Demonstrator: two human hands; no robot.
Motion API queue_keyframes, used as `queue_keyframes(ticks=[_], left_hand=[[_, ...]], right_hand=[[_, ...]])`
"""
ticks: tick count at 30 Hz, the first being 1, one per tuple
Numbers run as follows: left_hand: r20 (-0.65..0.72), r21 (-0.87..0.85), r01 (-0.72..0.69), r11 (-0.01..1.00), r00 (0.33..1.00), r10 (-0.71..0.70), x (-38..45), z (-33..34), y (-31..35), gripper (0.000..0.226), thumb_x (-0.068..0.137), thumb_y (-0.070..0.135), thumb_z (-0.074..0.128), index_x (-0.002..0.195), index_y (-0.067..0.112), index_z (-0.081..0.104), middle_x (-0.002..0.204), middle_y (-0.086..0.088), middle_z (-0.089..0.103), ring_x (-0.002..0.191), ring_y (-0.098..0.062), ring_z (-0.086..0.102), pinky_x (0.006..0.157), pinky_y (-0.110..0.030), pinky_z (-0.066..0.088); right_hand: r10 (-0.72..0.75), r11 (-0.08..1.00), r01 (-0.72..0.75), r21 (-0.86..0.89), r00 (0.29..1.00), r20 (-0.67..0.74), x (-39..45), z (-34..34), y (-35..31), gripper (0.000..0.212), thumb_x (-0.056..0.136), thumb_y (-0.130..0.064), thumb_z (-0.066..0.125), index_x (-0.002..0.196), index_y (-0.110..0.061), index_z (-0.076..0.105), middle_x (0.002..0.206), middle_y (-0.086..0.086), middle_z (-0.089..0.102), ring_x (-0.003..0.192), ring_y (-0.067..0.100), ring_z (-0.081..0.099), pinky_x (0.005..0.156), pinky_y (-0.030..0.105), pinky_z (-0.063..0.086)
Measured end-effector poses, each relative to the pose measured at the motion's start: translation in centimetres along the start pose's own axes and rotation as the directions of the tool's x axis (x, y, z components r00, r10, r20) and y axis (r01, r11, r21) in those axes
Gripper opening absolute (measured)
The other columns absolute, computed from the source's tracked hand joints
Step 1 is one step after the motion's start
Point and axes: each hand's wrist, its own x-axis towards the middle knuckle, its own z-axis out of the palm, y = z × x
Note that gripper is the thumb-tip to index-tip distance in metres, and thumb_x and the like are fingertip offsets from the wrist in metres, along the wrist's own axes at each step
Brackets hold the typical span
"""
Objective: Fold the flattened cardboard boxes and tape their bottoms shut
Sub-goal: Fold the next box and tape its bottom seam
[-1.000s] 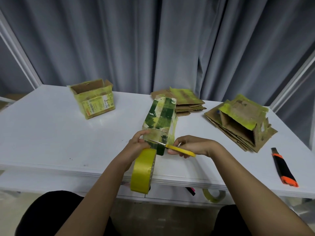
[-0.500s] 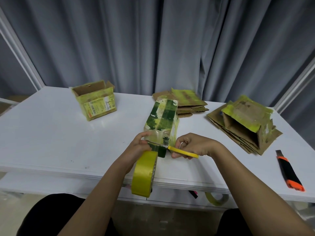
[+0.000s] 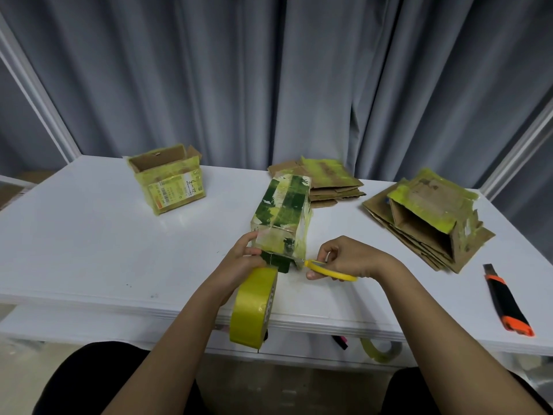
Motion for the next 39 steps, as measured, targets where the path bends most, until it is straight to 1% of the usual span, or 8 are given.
queue_keyframes(ticks=[10,14,20,23,26,28,32,39], left_hand=[[-0.11,0.037,-0.116,0.993,0.987,0.12,-1.5,0.4,-0.2,0.054,0.087,0.005,0.061,0.124,0.041,0.044,0.108,-0.001,0.057,0.096,-0.015,0.057,0.082,-0.032,0.05],[-0.129,0.037,-0.148,0.988,0.98,0.152,-2.8,0.7,-0.4,0.056,0.084,0.006,0.065,0.125,0.039,0.046,0.106,-0.002,0.06,0.097,-0.02,0.061,0.083,-0.033,0.051],[-0.174,0.109,-0.228,0.968,0.954,0.244,-4.9,0.5,-0.5,0.054,0.086,0.007,0.066,0.126,0.038,0.046,0.098,0.001,0.062,0.084,-0.011,0.064,0.068,-0.019,0.049],[-0.21,0.131,-0.261,0.956,0.936,0.284,-5.6,0.2,-0.7,0.051,0.087,0.006,0.064,0.125,0.037,0.047,0.093,0.001,0.061,0.079,-0.009,0.064,0.067,-0.015,0.048],[-0.226,0.147,-0.306,0.941,0.915,0.333,-6.2,-0.1,-1.0,0.051,0.087,0.003,0.063,0.121,0.037,0.048,0.087,0.0,0.06,0.076,-0.01,0.063,0.069,-0.016,0.049],[-0.258,0.168,-0.362,0.917,0.882,0.395,-6.5,-0.5,-1.1,0.053,0.085,-0.002,0.063,0.118,0.038,0.05,0.08,0.001,0.058,0.074,-0.008,0.062,0.072,-0.015,0.049],[-0.329,0.271,-0.496,0.825,0.757,0.564,-6.2,-2.3,-0.7,0.06,0.082,-0.015,0.056,0.116,0.034,0.053,0.071,0.004,0.052,0.067,0.0,0.055,0.073,-0.01,0.045],[-0.193,0.6,-0.509,0.617,0.657,0.729,-1.8,-6.7,-2.3,0.062,0.078,-0.021,0.044,0.12,0.023,0.057,0.081,0.001,0.049,0.08,-0.003,0.052,0.076,-0.008,0.041]], right_hand=[[0.177,0.902,-0.238,-0.36,0.965,-0.193,-2.7,0.2,3.2,0.044,0.078,-0.055,0.068,0.08,-0.011,0.072,0.082,0.001,0.066,0.079,0.018,0.06,0.063,0.029,0.046],[0.217,0.851,-0.355,-0.387,0.908,-0.357,-2.0,2.0,4.5,0.041,0.089,-0.043,0.058,0.066,-0.013,0.041,0.071,-0.001,0.046,0.072,0.022,0.049,0.051,0.025,0.032],[0.163,0.844,-0.361,-0.397,0.877,-0.452,-0.7,5.7,3.5,0.015,0.094,-0.015,0.046,0.093,-0.006,0.057,0.098,0.01,0.06,0.093,0.028,0.057,0.064,0.028,0.039],[-0.118,0.925,-0.079,-0.371,0.87,-0.478,-1.5,6.5,0.8,0.022,0.094,-0.019,0.048,0.079,-0.008,0.058,0.08,0.004,0.059,0.079,0.023,0.057,0.057,0.027,0.038],[-0.272,0.954,0.297,0.051,0.923,-0.273,-2.7,8.2,-2.7,0.027,0.092,-0.038,0.06,0.11,-0.02,0.069,0.098,-0.005,0.065,0.089,0.013,0.059,0.074,0.02,0.047],[-0.3,0.924,0.331,0.193,0.938,-0.173,-2.5,9.5,-4.0,0.035,0.089,-0.037,0.065,0.12,-0.021,0.066,0.107,-0.003,0.065,0.099,0.012,0.06,0.085,0.022,0.048],[-0.291,0.841,0.4,0.365,0.902,-0.318,-0.3,11.3,-6.4,0.026,0.086,-0.023,0.071,0.112,-0.017,0.067,0.106,-0.004,0.064,0.105,0.011,0.06,0.086,0.016,0.046],[-0.162,0.963,0.242,0.115,0.869,-0.467,5.4,14.5,-9.6,0.031,0.087,-0.041,0.066,0.083,-0.017,0.047,0.086,0.0,0.054,0.077,0.019,0.053,0.06,0.03,0.035]])
